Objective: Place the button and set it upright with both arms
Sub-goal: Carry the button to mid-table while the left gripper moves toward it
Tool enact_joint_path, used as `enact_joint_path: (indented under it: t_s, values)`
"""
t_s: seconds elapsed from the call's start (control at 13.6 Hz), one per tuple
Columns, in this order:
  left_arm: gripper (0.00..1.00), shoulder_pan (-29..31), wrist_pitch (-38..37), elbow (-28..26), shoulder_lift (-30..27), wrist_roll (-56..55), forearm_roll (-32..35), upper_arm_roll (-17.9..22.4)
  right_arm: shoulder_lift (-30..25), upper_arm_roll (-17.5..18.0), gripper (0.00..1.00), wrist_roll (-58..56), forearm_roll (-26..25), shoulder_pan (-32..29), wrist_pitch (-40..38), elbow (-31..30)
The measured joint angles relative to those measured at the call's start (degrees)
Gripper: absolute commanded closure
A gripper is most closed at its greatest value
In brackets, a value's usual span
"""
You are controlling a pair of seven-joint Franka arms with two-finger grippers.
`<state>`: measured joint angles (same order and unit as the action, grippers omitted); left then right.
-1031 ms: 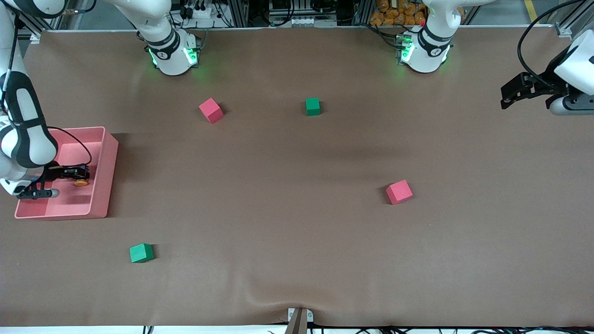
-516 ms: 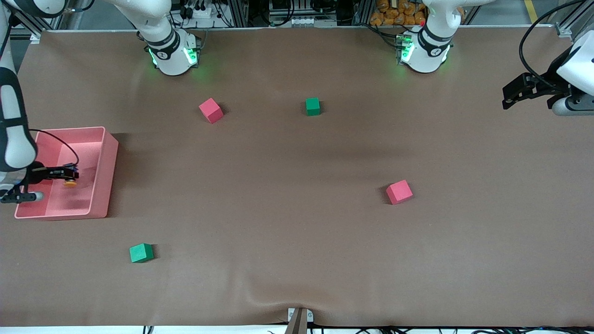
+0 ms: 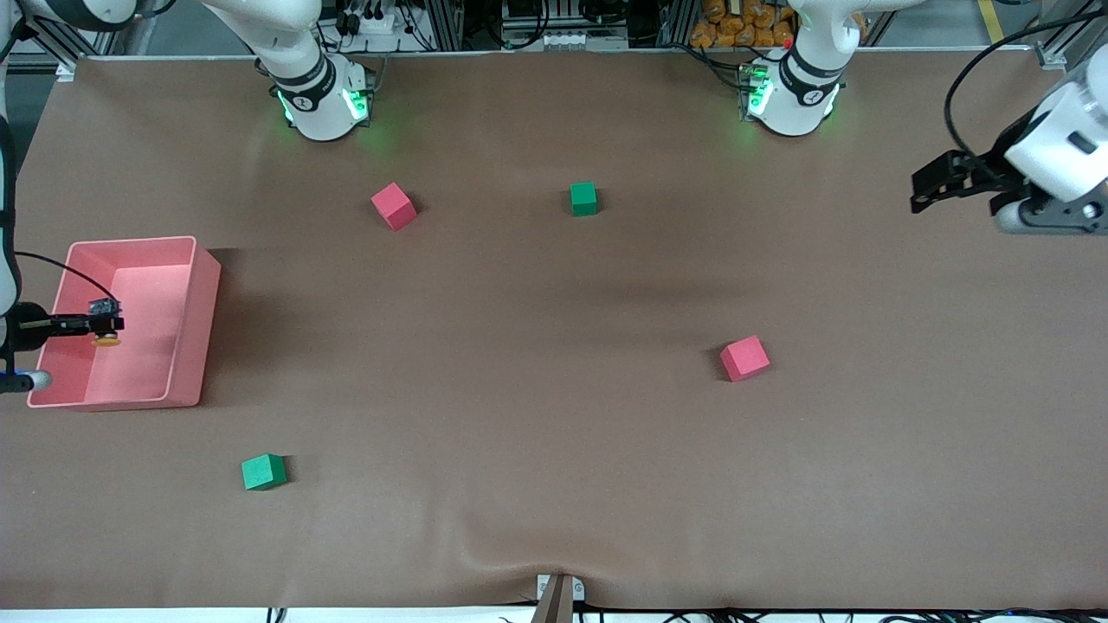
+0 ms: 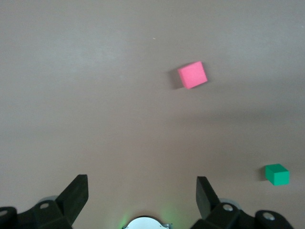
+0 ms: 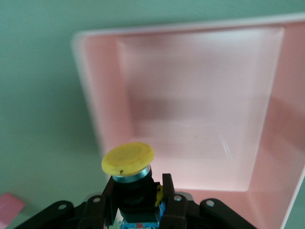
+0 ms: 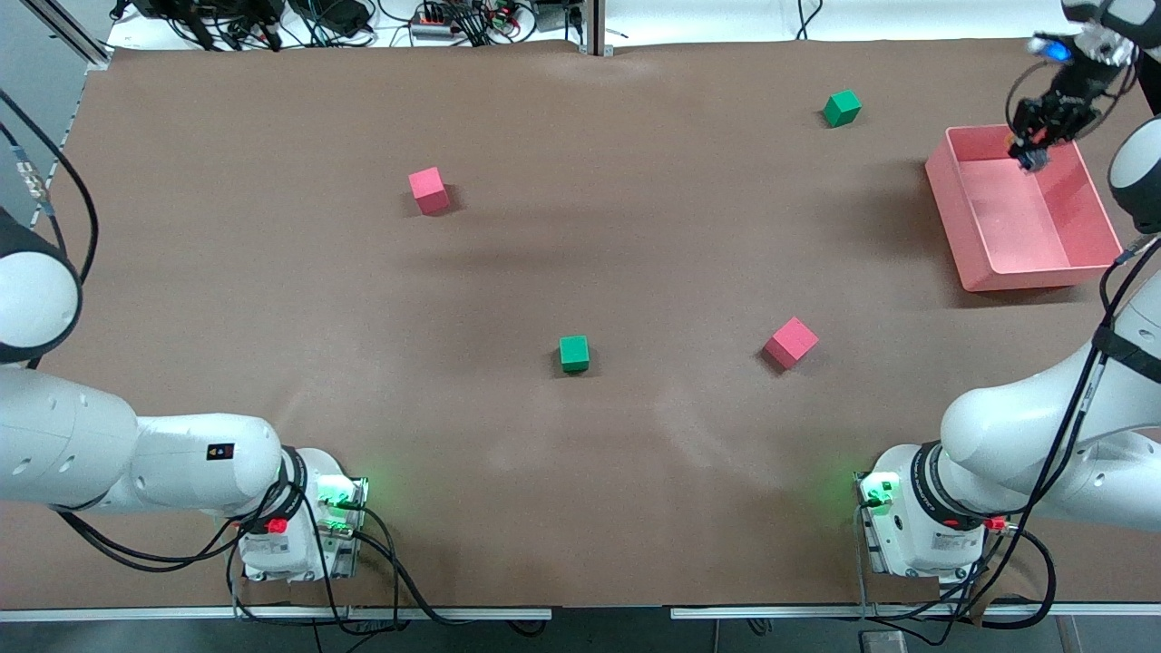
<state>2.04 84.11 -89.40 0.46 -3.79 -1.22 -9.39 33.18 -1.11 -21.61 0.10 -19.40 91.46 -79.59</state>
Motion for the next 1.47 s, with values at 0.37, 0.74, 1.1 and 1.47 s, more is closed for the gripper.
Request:
enact_joint_path:
  t_s: [0.37,0.74,1.1,1.47]
  values:
    - [0.0,-1.8,0.5,-0.1,4.9,-0.3,-1.9,-0.5,-2.0,1.1,1.0,13.7,4.8,13.6,-5.2,3.6]
    - [0.0,-7.3,1.7,-0.3,9.2,-5.6,-2.1,-0.8,-1.0,1.2,1.0,26.1,12.4,31.9,2.6,3.6]
    - [0.0,-11.3,3.4,-0.7,17.3,-8.5,-9.9,-0.7,7.5,1.1,1.0,37.3,14.4,47.8,20.0,3.2]
    - [0.0,-11.5,6.5,-0.6,23.4,-10.0,-17.1,-0.7,13.7,1.0,1.0,44.7,14.7,56.5,27.4,3.3]
